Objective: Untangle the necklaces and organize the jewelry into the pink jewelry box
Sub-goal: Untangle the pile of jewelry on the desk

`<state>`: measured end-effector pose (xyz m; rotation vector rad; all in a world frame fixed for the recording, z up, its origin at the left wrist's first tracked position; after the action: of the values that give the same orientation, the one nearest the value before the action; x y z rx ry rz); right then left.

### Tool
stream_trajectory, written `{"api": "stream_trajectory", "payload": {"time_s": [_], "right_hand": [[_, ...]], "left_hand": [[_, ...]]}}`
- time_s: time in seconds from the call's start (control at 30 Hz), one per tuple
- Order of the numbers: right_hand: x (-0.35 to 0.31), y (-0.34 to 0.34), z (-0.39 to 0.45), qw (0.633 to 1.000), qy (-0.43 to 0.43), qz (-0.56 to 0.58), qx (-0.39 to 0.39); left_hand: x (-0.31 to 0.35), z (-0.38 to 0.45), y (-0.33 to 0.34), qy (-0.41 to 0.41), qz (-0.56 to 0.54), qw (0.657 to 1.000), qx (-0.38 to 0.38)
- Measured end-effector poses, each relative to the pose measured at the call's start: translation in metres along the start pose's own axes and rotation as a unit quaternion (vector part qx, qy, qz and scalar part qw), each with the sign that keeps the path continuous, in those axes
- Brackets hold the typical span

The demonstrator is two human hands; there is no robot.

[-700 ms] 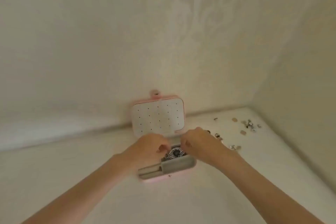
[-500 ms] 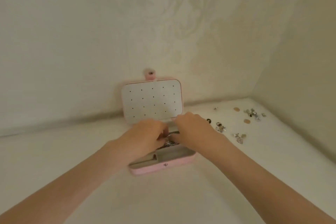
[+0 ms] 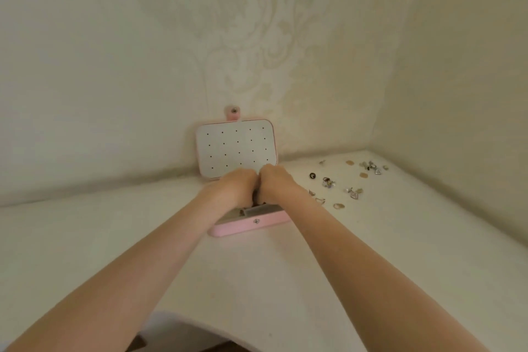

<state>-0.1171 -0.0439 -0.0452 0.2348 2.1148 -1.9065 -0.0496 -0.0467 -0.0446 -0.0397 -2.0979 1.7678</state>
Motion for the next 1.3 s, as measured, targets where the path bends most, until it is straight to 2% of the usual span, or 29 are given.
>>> {"api": "stream_trajectory", "payload": {"time_s": [0.2,0.37,0.57,0.7,0.83,0.93,1.07,1.13,1.23,1.3], "right_hand": [[0.016,-0.010,-0.008,0.998,0.011,0.057,0.004],[0.012,-0.011,-0.008,1.000,-0.019,-0.002,-0.012],[0.016,-0.010,-0.002,1.000,-0.007,-0.019,-0.018],[0.011,-0.007,0.004,0.999,-0.006,-0.039,0.009],[0.000,0.000,0.010,0.998,-0.021,-0.059,-0.027],[-0.007,0.006,0.013,0.996,-0.033,-0.077,-0.018],[-0.007,0.006,0.014,0.998,-0.044,-0.037,-0.010],[-0.005,0.000,0.013,0.999,-0.042,0.003,0.002],[0.006,-0.021,0.015,0.991,-0.024,0.130,0.027],[0.013,-0.044,0.013,0.983,-0.027,0.172,0.051]], "left_hand": [[-0.006,-0.002,-0.001,-0.004,-0.024,1.000,0.000],[0.004,-0.010,-0.005,0.034,-0.039,0.996,0.075],[-0.004,-0.007,-0.037,0.053,-0.143,0.976,0.155],[-0.007,-0.008,-0.039,0.056,-0.125,0.980,0.143],[-0.012,-0.006,-0.027,0.048,-0.116,0.984,0.124],[-0.018,-0.006,-0.024,0.040,-0.112,0.985,0.123],[-0.027,-0.007,-0.025,0.045,-0.137,0.982,0.123],[-0.027,-0.008,-0.031,0.050,-0.169,0.973,0.147],[-0.024,-0.008,-0.046,0.056,-0.257,0.944,0.200],[-0.020,-0.009,-0.051,0.056,-0.317,0.921,0.220]]}}
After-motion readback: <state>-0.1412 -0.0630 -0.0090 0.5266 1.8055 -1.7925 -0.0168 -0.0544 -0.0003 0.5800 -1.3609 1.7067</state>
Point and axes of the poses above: each hand's wrist, its own z-axis towards the middle knuckle, its own y-axis out of the palm, x = y × z, the point moved 6 cm from there along z, towards the middle knuckle, and after that the axes turned 9 degrees about -z, right-handed, at the moved point
